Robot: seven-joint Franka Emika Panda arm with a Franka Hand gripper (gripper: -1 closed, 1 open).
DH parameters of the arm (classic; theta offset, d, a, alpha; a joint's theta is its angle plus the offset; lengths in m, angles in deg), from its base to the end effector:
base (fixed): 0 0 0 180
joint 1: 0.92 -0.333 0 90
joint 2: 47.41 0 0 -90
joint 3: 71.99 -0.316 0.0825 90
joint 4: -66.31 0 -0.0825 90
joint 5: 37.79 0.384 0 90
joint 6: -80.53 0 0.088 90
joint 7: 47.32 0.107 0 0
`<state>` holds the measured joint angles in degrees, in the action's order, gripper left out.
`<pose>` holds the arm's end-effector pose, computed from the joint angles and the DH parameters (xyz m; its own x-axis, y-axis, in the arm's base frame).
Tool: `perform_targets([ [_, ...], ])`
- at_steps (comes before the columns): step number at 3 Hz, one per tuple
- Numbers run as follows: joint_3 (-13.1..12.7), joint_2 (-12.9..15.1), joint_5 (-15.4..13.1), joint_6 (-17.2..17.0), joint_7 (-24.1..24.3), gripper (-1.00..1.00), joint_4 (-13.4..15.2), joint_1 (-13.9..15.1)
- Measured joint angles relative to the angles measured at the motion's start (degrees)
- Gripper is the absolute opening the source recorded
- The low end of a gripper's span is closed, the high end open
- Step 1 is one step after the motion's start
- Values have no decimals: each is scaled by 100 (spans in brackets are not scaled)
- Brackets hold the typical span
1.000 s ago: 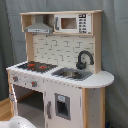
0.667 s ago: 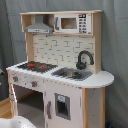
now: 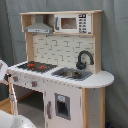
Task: Play with the kitchen
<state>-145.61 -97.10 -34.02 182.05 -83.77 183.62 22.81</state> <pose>0.2232 0.4457 0.4959 0.3020 0.8764 -0.3751 0.8171 -0.0352 0.5755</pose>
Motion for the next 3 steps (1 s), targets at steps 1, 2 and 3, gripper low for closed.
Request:
perform_targets([
  [1,-70,426,4,279,-308,100,71,168],
  [2,-206,851,3,610,-587,100,128,358],
  [3,-339,1236,3,924,-880,100,178,537],
])
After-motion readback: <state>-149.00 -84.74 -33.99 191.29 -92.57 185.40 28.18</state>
